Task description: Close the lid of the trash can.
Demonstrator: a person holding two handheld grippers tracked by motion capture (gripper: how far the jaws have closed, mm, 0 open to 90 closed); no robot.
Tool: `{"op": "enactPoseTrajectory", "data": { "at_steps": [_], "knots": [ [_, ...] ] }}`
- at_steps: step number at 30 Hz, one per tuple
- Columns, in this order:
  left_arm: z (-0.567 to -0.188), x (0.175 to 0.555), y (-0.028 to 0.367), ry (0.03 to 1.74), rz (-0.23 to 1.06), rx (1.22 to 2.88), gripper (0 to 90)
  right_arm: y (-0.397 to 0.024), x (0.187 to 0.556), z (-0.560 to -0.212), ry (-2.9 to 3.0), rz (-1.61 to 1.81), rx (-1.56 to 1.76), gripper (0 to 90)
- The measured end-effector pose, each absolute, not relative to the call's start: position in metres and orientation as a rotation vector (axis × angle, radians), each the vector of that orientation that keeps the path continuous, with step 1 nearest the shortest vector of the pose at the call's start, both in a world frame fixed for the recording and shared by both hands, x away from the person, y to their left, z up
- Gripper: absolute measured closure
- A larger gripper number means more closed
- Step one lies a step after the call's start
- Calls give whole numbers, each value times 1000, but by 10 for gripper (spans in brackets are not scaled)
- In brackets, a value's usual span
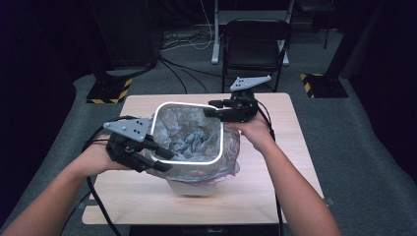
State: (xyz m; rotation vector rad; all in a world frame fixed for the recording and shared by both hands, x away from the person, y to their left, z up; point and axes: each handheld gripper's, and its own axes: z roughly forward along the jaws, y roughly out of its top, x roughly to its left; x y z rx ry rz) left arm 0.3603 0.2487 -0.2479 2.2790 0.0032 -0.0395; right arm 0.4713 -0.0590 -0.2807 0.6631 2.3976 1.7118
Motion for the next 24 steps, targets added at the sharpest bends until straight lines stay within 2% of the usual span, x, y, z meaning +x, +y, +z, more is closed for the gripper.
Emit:
{"op": "enactPoseTrajectory", "data": {
  "at_steps": [6,7,13,17,24],
  "knots": [
    [-227,365,261,5,54,2223,491,-67,468,-275,2335,1741,647,512],
    [-224,371,265,34,103,2212,489,-70,465,-271,2305,1753,643,500],
    [-226,396,274,138,179,2169,453,-73,444,-263,2260,1759,542,489],
    [-233,404,273,170,170,2154,452,-65,428,-268,2320,1780,400,491],
    [-241,410,272,203,131,2092,468,-55,425,-277,2428,1717,347,525]
  ]
}}
